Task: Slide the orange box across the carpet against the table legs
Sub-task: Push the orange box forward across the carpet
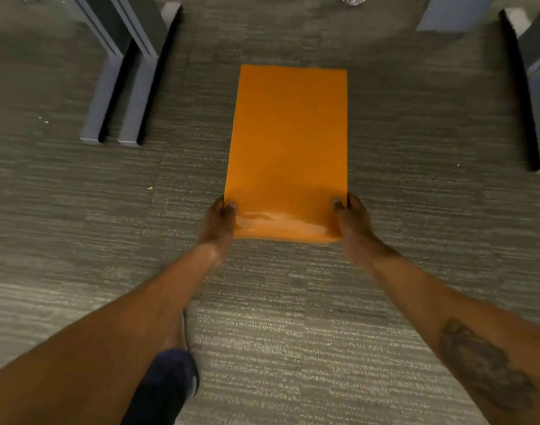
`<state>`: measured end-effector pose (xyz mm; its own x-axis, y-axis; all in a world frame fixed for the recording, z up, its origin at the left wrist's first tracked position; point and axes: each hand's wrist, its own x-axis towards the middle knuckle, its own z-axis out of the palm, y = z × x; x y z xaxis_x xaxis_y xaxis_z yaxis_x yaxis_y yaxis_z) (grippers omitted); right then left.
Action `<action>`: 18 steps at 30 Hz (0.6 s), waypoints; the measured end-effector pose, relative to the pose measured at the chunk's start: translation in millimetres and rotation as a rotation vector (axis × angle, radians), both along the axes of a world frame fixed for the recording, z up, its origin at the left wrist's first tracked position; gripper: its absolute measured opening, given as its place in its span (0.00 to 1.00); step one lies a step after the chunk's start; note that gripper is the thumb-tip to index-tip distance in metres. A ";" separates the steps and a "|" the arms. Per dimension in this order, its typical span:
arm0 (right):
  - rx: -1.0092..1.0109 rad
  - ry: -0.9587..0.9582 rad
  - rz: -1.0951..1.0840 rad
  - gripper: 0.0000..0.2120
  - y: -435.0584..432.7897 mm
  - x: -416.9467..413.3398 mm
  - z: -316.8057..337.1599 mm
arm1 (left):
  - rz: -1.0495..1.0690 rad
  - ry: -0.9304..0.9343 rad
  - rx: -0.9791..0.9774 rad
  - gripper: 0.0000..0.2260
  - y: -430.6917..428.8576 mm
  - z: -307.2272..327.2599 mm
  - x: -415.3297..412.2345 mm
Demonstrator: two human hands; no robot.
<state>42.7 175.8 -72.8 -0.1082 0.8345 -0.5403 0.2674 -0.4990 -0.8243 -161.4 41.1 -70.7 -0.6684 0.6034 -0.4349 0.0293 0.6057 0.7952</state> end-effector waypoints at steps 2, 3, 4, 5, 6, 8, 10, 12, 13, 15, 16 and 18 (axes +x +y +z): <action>-0.024 -0.027 -0.037 0.14 9.6 -24.6 -10.6 | -0.060 0.066 0.008 0.12 4.0 -8.7 -23.4; -0.035 -0.026 -0.047 0.14 13.1 -35.9 -16.3 | -0.060 0.074 0.008 0.11 7.0 -12.5 -34.0; -0.041 -0.018 -0.058 0.15 15.4 -46.8 -21.3 | -0.049 0.079 0.004 0.10 11.1 -16.1 -43.9; -0.043 -0.012 -0.068 0.15 16.2 -56.8 -26.1 | -0.038 0.094 -0.010 0.09 14.8 -19.8 -53.4; -0.042 -0.010 -0.076 0.15 16.0 -66.1 -29.4 | -0.037 0.121 -0.032 0.10 17.3 -22.1 -61.7; -0.033 -0.016 -0.091 0.14 16.4 -83.0 -34.3 | -0.062 0.181 -0.070 0.14 19.9 -28.2 -79.0; -0.039 -0.007 -0.092 0.13 18.8 -97.5 -38.0 | -0.071 0.201 -0.092 0.16 21.6 -32.7 -93.5; -0.045 -0.005 -0.084 0.12 22.5 -111.1 -41.6 | -0.077 0.209 -0.093 0.16 22.9 -38.2 -105.4; -0.044 -0.011 -0.080 0.11 24.7 -117.9 -43.6 | -0.076 0.211 -0.084 0.15 23.6 -40.8 -111.1; -0.038 -0.015 -0.069 0.10 29.2 -129.9 -46.0 | -0.059 0.207 -0.068 0.15 25.6 -44.6 -121.5; -0.030 -0.016 -0.062 0.10 31.9 -135.8 -47.8 | -0.048 0.205 -0.067 0.16 27.3 -46.6 -126.7; -0.006 -0.014 -0.055 0.12 37.3 -145.4 -51.2 | -0.031 0.207 -0.074 0.16 31.0 -50.5 -135.4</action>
<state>-102.7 213.0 -123.9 -0.0546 0.8358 -0.5462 0.2510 -0.5180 -0.8177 -296.8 72.1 -121.1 -0.7295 0.5969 -0.3340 0.2070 0.6581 0.7239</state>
